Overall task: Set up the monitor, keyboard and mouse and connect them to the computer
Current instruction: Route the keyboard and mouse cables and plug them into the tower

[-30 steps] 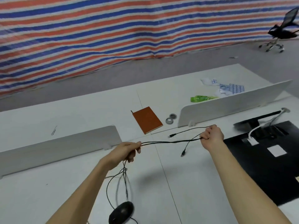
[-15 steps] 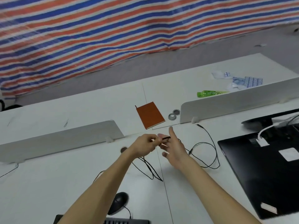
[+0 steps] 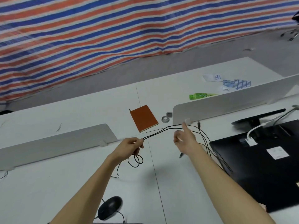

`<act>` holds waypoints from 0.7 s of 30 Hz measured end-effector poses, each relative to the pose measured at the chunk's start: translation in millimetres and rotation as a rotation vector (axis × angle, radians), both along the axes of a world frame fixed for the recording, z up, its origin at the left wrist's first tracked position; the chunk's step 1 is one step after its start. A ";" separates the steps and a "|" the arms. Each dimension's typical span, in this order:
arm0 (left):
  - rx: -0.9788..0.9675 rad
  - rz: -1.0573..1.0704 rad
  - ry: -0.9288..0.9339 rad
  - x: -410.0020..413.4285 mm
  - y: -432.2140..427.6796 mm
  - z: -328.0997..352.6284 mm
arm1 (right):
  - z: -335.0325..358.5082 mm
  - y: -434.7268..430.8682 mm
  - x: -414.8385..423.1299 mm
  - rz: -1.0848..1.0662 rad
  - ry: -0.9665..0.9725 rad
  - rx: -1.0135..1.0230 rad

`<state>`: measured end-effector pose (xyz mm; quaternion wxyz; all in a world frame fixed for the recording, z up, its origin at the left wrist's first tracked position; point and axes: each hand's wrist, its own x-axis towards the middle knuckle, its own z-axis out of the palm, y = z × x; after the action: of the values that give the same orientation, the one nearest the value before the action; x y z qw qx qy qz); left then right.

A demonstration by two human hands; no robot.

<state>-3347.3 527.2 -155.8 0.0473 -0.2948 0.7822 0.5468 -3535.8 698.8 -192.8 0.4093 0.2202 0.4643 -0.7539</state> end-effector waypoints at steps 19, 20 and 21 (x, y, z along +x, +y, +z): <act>0.261 0.348 -0.087 75.7 -14.9 -57.4 | -16.1 5.6 -22.2 -0.363 0.129 0.191; 0.224 0.338 -0.121 76.6 -18.4 -58.0 | -23.9 8.9 -23.7 -0.374 0.117 0.218; 0.173 0.324 -0.164 80.4 -19.7 -60.6 | -32.1 9.2 -21.4 -0.371 0.109 0.245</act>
<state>-3266.9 507.5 -216.4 0.0473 -0.4552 0.6680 0.5868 -3557.2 708.0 -224.9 0.2080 0.3089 0.5252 -0.7652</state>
